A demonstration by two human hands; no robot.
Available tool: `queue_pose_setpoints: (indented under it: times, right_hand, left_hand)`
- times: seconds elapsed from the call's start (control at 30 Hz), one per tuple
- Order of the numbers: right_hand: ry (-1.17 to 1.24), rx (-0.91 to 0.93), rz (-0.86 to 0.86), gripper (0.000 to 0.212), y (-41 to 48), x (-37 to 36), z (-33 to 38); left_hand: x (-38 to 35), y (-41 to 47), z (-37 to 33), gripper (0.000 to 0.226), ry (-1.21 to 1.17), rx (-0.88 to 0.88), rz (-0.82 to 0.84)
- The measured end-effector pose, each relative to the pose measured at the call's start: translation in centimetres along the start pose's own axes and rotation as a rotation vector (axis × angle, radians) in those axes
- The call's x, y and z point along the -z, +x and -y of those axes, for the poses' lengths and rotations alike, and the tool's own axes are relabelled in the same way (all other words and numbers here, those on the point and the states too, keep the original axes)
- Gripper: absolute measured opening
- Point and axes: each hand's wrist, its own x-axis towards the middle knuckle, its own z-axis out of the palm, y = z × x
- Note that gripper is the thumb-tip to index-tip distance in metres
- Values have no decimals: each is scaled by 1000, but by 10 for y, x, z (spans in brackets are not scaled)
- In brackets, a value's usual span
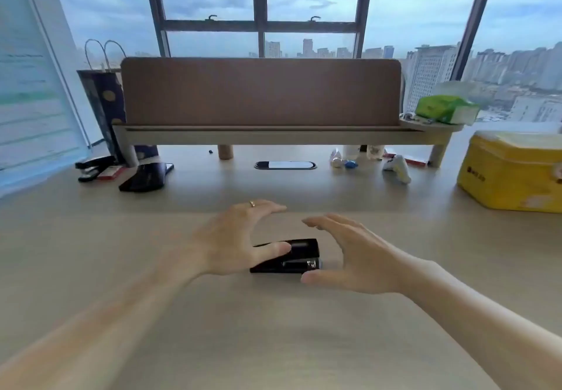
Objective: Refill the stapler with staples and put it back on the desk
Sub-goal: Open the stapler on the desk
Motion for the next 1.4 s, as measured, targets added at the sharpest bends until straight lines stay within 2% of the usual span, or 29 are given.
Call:
queue_pose_setpoints:
  times: [0.07,0.23,0.4,0.6,0.73,0.9,1.1,1.23,1.4]
  right_hand:
    - [-7,-1,-19,92,-2,-9,-1]
    - [125,13,-144,53,-3,-31,-2]
    - [258,-82,-223,56,-8,-48,-7]
    - [345,-93,-255,58,-8,-52,-11]
    - [373,-90,-265,55,-8,-52,-12]
    - [382,-125,-268,53,-6,-54,-14]
    - [364,-122,-279,41,-6,-56,-15]
    - [352,-115,-278,26,-6,-55,-15]
    - [348,-119,-275,23,-7,-55,-15]
  left_hand:
    - [-9,-4,-2,65,9,-12,-19]
    - [-36,-10,-10,44,-74,31,-67]
    - [-55,-12,-19,40,-101,60,-99]
    - [-69,1,-41,47,60,27,-241]
    - [-75,2,-43,36,57,61,-279]
    - [-64,3,-37,17,-385,110,-364]
    - [-55,-5,-24,10,-803,149,-514]
    - [-52,-11,-17,16,-1022,216,-588]
    - [-41,-22,-15,25,-1375,353,-616]
